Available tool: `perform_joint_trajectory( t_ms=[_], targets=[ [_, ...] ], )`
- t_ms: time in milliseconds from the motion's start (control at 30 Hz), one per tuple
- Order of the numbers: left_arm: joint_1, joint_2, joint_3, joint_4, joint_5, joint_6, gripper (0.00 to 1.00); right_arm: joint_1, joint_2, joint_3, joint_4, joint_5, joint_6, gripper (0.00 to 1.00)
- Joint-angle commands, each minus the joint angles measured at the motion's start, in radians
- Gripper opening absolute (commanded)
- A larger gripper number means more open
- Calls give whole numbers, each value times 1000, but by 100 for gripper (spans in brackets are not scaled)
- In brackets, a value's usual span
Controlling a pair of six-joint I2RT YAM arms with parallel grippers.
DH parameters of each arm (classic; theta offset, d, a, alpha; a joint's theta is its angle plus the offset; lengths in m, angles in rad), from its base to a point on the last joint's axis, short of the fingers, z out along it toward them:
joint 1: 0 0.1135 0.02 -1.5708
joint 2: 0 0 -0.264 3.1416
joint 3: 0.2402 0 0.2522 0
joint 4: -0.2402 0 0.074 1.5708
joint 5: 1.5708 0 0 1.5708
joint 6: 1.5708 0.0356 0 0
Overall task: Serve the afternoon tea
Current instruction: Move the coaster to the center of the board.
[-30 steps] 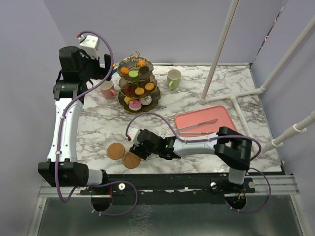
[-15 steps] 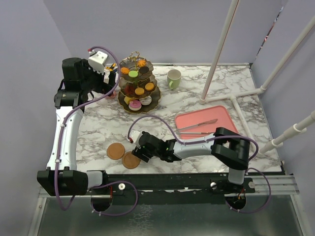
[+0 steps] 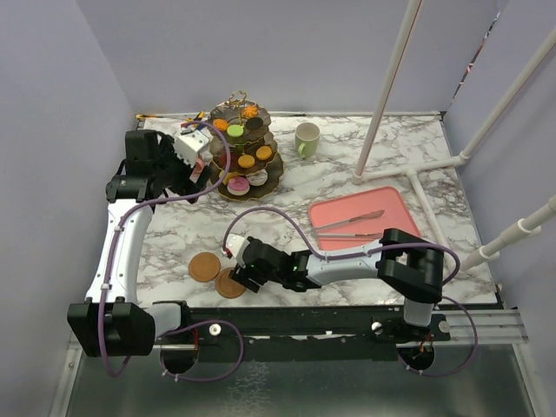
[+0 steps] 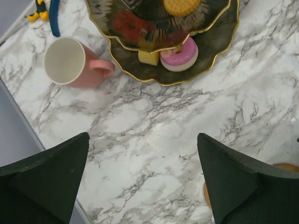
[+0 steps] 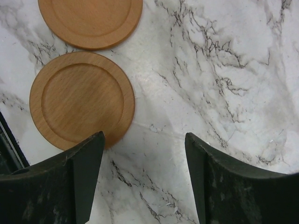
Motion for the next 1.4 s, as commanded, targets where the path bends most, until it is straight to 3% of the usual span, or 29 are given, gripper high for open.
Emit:
perform_joint_trajectory(
  t_ms=[0, 333, 1067, 1367],
  targets=[
    [8, -30, -64, -33, -21, 117, 99, 11, 50, 15, -5, 3, 14, 73],
    [8, -69, -197, -62, -43, 354, 99, -36, 61, -40, -19, 122, -39, 71],
    [-20, -84, -522, -52, -75, 719, 99, -350, -5, -80, -77, 175, -114, 66],
    [-231, -34, -611, 81, -246, 669, 99, -408, -72, -53, -101, 186, -100, 66]
  ],
)
